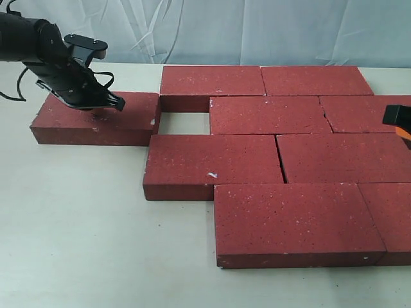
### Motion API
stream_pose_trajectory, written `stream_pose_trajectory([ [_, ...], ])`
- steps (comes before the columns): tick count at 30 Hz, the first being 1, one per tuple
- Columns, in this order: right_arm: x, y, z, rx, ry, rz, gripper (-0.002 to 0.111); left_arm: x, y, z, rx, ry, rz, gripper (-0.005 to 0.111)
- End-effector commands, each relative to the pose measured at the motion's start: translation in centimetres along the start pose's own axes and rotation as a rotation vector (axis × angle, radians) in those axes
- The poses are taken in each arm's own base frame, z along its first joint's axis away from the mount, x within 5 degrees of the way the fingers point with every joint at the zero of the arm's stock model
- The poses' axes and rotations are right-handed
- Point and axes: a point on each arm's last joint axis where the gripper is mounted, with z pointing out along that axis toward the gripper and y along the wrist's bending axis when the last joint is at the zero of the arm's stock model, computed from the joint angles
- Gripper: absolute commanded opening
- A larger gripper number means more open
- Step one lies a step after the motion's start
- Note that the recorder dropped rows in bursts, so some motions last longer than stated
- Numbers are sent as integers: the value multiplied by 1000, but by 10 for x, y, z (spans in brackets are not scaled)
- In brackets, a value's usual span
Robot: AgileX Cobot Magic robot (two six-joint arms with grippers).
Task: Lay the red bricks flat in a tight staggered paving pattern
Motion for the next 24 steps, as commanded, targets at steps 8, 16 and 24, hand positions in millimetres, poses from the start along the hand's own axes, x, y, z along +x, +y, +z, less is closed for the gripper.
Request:
stream_pose_trajectory([
  [8, -2, 0, -1, 3, -6, -4, -1, 20, 17, 12, -36, 123, 39, 0],
  [16, -2, 0, -1, 3, -6, -4, -1, 19, -1, 13, 36, 127, 28, 0],
  [24, -2, 0, -1, 3, -6, -4, -1, 18, -7, 13, 91, 115, 9, 0],
])
